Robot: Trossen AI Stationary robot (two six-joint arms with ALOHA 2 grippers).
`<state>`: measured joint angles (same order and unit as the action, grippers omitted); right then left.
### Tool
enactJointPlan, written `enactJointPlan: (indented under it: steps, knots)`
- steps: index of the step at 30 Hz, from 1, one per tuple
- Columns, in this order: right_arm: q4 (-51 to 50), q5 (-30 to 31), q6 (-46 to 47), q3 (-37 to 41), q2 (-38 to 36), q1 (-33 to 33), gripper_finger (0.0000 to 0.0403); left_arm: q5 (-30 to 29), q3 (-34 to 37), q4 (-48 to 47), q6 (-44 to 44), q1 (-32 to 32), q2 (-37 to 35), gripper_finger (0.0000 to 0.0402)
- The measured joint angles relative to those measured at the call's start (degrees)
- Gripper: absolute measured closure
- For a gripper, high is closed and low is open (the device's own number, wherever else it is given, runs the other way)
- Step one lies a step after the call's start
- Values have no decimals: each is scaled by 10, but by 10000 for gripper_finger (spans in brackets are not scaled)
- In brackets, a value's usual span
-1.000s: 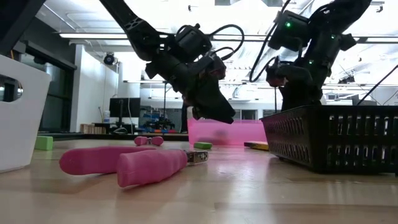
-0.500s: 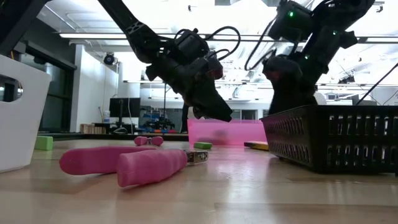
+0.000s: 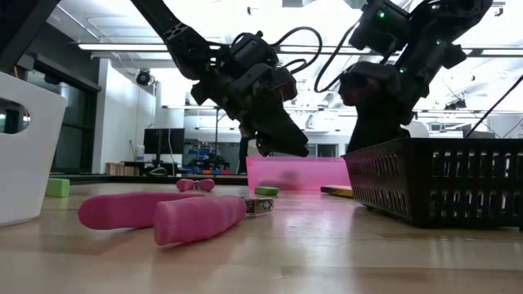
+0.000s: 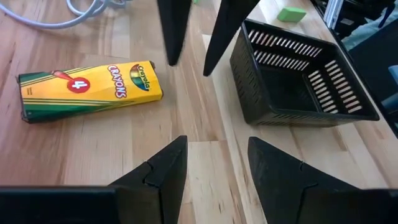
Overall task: Pick & Place School Supplies
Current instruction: Put the yellow crayon box into the pink bin
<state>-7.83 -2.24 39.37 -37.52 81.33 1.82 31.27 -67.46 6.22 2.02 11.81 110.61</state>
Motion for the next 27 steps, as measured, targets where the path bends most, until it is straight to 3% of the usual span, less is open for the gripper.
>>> enactJointPlan:
  steps: [8,12,21,27]
  knots:
    - [3,-7,-9,0,6,-4,394,0,0,0,-11,1,0,237]
    - [6,-5,-10,0,7,-3,399,-5,0,-5,-24,1,-6,237]
    - [5,-1,-6,0,48,-2,400,-124,0,-17,-90,-34,-35,237]
    - [-1,10,-1,0,53,-2,400,-137,0,-21,-94,-37,-35,237]
